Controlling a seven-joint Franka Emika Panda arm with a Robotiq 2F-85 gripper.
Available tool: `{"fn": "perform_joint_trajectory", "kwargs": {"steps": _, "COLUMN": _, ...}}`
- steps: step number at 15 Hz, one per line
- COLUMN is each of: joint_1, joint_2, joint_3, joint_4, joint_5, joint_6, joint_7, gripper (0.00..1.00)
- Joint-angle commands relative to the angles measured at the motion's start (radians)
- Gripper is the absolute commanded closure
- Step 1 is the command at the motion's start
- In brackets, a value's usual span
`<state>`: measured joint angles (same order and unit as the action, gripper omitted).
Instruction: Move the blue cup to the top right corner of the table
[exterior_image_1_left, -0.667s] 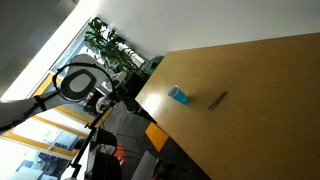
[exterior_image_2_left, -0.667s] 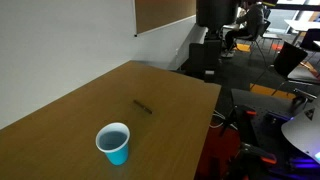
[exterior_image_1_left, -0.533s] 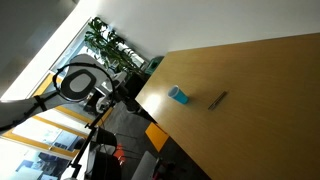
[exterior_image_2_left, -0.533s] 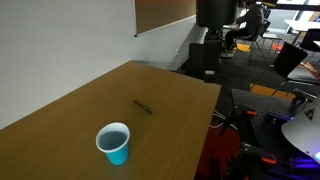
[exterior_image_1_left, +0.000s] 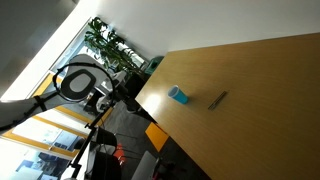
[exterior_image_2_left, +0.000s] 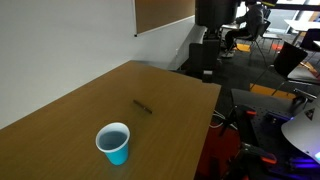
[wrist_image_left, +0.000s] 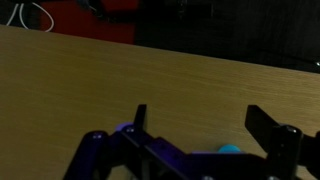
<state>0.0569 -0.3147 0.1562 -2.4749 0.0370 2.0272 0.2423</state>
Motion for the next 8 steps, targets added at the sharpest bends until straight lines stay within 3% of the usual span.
{"fn": "perform_joint_trajectory", "kwargs": {"steps": 1, "joint_1": 0.024, "joint_2": 0.036, "joint_3": 0.018, "joint_4": 0.02, "joint_5": -0.008, "joint_6": 0.104, "joint_7": 0.033, "gripper": 0.0}}
{"fn": "perform_joint_trajectory", "kwargs": {"steps": 8, "joint_1": 0.028, "joint_2": 0.218, "joint_3": 0.056, "joint_4": 0.1, "joint_5": -0.077, "joint_6": 0.371, "joint_7": 0.13, "gripper": 0.0}}
